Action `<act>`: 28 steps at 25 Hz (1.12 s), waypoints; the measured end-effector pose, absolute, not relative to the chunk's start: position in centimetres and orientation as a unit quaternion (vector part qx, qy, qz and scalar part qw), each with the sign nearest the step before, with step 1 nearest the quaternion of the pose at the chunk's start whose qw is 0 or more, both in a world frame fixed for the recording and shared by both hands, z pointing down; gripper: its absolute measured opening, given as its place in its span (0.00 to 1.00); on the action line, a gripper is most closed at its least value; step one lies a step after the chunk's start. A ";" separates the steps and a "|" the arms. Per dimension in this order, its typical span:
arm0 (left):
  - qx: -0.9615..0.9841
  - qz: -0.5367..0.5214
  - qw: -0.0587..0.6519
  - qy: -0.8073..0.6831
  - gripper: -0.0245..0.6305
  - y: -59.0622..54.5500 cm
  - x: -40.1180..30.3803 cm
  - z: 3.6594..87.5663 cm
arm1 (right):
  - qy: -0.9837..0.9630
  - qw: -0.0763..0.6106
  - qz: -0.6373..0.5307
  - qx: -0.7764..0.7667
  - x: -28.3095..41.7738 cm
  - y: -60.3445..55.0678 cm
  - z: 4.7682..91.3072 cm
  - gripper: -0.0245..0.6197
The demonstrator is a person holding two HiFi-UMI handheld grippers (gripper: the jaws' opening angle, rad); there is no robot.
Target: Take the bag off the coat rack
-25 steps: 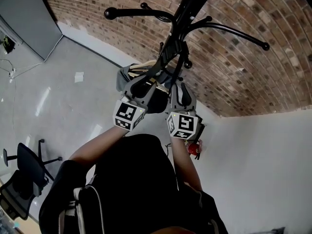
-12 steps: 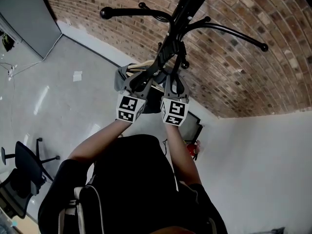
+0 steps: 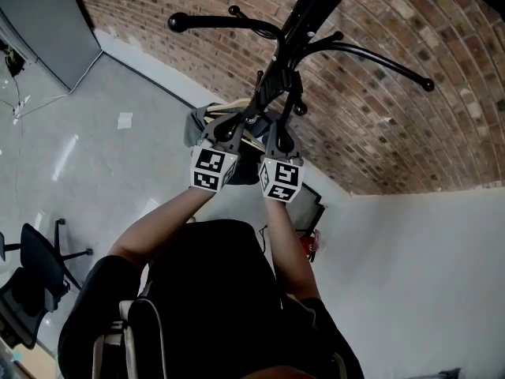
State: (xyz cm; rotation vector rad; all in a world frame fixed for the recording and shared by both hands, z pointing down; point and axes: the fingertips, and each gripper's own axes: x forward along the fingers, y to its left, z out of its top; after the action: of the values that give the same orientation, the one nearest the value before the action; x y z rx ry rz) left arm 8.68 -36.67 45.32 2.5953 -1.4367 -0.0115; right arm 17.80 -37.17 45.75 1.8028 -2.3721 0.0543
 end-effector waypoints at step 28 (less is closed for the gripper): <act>0.872 -0.151 0.069 -0.460 0.07 -33.0 2.9 32.0 | -0.688 -0.104 0.014 0.718 30.4 -31.5 33.2 0.07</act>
State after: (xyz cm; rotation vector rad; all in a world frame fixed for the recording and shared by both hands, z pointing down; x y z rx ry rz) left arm 2.94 -32.96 32.03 2.6254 -1.3853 -0.4532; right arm 30.38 -31.50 33.23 2.4189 -2.3182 0.0474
